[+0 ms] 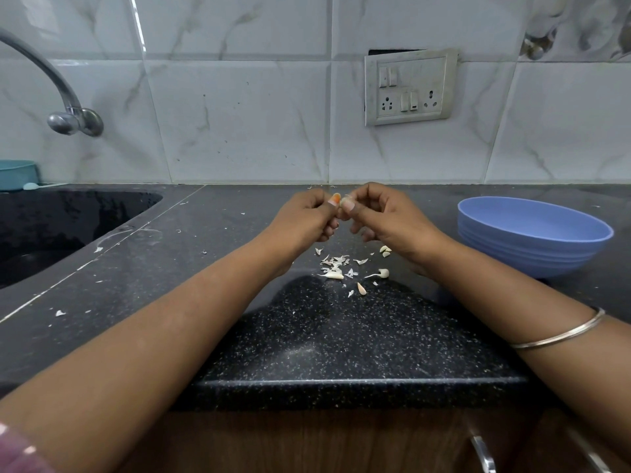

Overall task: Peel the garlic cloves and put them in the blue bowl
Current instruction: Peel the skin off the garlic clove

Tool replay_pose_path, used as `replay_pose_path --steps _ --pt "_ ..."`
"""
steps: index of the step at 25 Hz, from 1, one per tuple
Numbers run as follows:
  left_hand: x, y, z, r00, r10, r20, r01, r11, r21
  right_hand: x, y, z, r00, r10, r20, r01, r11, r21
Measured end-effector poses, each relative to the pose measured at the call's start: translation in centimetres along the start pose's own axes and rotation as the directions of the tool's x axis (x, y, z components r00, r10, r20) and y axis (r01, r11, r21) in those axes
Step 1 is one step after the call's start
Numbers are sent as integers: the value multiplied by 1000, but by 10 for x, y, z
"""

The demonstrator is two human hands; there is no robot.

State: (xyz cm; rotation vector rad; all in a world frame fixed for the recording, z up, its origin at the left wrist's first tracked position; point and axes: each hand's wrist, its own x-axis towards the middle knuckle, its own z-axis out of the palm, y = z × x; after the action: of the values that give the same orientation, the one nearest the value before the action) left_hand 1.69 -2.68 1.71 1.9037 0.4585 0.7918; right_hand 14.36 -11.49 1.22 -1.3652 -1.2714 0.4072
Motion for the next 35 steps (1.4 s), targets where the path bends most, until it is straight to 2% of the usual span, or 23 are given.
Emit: replay_pose_path --steps 4,9,15,20,25,31,33,35 --pt "1 2 0 1000 4 -6 -4 1000 13 -2 -2 -3 999 -20 30 17 995 94" --pt "0 7 0 999 -43 34 47 991 -129 -3 -6 -2 994 -89 65 84 994 73" --pt "-1 6 -2 984 -92 154 142 921 -362 -4 -8 -1 989 -129 76 116 981 157" --pt "-1 5 -3 991 -85 101 119 904 -411 -3 -8 -3 995 -84 62 66 968 243" --pt "2 2 -3 997 -77 4 74 946 -317 -4 -11 -3 996 -56 69 40 976 215" --pt "0 0 -6 1000 8 -20 -13 971 -241 -1 -8 -4 1000 -1 -1 1 985 173" --pt "-1 1 -7 996 73 -52 -76 995 -64 0 -7 -5 1000 18 -22 -15 990 143" --pt "1 1 -7 978 178 -108 -158 972 172 1 -6 -5 999 38 -30 -33 991 129"
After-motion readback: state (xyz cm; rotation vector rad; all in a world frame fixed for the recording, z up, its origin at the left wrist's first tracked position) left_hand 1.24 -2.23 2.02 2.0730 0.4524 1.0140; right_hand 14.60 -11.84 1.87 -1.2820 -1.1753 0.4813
